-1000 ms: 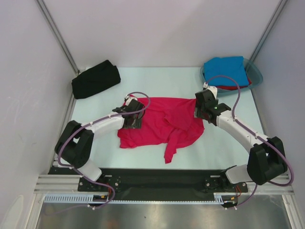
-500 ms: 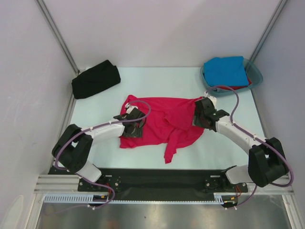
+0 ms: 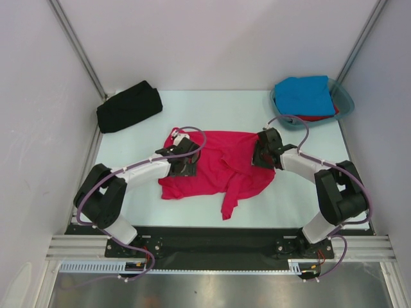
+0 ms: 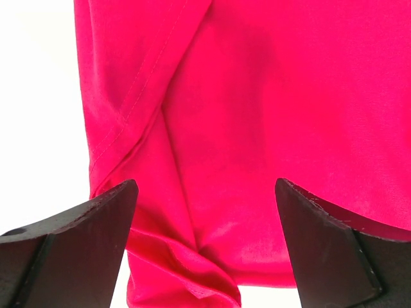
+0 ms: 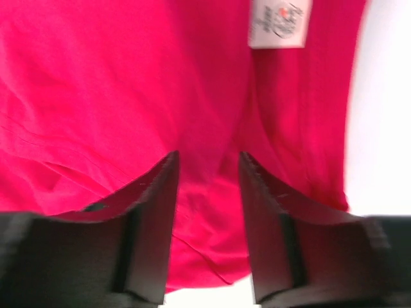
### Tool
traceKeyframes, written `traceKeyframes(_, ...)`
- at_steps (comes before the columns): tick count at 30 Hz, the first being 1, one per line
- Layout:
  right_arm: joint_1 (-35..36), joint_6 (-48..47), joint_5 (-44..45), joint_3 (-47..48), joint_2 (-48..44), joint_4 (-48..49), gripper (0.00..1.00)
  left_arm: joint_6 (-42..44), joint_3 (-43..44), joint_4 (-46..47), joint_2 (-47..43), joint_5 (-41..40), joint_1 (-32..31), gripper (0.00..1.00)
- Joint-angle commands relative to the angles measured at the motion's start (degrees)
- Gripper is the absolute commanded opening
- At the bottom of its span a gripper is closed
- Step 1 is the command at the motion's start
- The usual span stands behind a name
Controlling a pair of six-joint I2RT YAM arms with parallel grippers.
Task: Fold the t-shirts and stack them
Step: Flatten the tshirt out
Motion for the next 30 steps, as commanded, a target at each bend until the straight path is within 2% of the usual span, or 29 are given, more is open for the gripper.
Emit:
traceKeyframes(1,-0.4,0.1,-3.1,2.9,1.5,5.1,0.44,0.6,-0.3,1.3,-2.1,-1.6,-0.1,0.94)
traceKeyframes(3,-0.7,-0.3,-4.1,3.2,2.4,6.1,0.39,0.6,-0.4,1.7,-1.6,-1.3,-0.1,0.94)
traceKeyframes(4,-0.9,-0.5,-4.3,3.4,2.8,6.3,0.33,0.5,-0.3,1.7,-1.3,-1.1,-0.1,0.94)
traceKeyframes(11,-1.8,-1.1,-5.4,5.0,5.3,6.5,0.22,1.5,0.5,1.7,-0.1,-0.8,-0.1,0.94)
traceKeyframes(16,-2.2,-1.9,-5.8,5.9,6.5,6.1,0.00,1.5,0.4,1.8,0.3,-0.9,-0.2,0.94)
traceKeyframes(22,-2.3,-3.5,-7.6,8.5,4.7,6.2,0.00,1.5,0.2,2.2,0.5,-0.7,-0.1,0.94)
traceKeyframes(26,-2.3,-5.1,-7.1,15.0,4.6,4.9,0.00,1.6,0.6,2.5,0.5,-0.8,-0.1,0.94)
traceKeyframes(30,-2.5,-7.4,-4.3,26.4,8.6,3.2,0.00,1.9,1.8,2.4,1.1,-0.8,-0.1,0.94)
